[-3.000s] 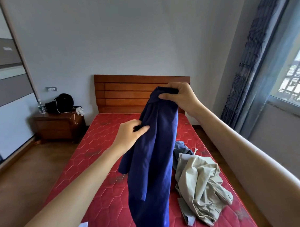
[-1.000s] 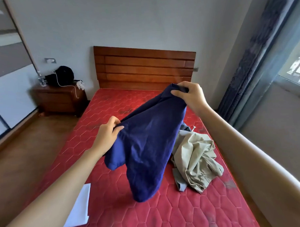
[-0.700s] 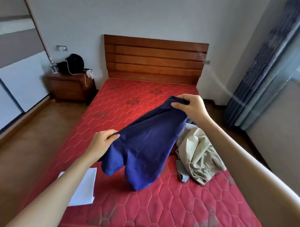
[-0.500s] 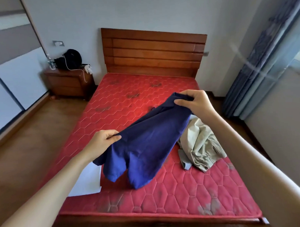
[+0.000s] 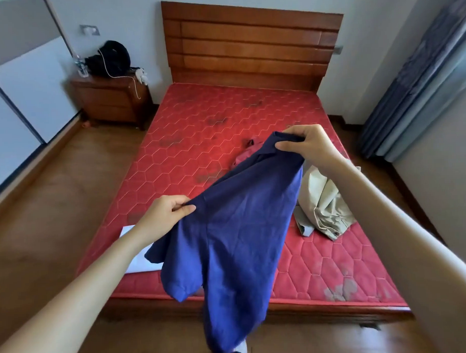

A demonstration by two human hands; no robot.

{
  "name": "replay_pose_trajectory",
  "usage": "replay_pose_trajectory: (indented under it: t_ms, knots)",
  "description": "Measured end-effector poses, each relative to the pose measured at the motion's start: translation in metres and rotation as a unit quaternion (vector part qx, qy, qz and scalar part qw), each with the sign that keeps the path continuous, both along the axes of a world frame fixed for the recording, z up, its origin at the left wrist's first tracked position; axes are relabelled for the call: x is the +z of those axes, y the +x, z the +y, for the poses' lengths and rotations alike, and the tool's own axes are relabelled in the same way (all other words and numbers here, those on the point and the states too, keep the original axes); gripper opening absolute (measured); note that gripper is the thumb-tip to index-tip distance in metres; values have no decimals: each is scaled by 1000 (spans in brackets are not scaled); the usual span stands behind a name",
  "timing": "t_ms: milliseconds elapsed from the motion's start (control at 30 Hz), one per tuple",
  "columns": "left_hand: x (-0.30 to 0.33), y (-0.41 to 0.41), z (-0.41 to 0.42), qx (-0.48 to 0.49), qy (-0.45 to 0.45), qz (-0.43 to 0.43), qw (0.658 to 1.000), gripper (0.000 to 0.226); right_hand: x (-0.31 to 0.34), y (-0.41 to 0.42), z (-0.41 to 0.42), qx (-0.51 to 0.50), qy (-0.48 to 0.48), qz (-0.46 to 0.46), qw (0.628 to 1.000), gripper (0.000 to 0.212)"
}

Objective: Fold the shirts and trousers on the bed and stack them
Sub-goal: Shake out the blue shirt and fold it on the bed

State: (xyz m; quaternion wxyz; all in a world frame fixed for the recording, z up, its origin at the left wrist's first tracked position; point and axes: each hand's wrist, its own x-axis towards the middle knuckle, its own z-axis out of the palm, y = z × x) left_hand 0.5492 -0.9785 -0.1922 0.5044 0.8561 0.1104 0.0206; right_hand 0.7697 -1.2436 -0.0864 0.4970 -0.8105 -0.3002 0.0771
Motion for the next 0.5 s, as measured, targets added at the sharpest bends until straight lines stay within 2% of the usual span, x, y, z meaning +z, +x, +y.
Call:
replay_pose_trajectory:
  t_ms: [133,233,367,500]
  knots:
    - [-76,33,23,52,24,29,998,47,-77,51,47,19,-76,32,996,15]
    - [-151,71,43,83,36,91,992,34,-160,98,85,32,-115,46,992,16]
    - [-256,119,75,145,52,145,977,40,-283,151,135,38,-154,70,985,18]
    - [-358,159,103,170,74,181,966,37,-402,200,183,45,-205,70,975,23]
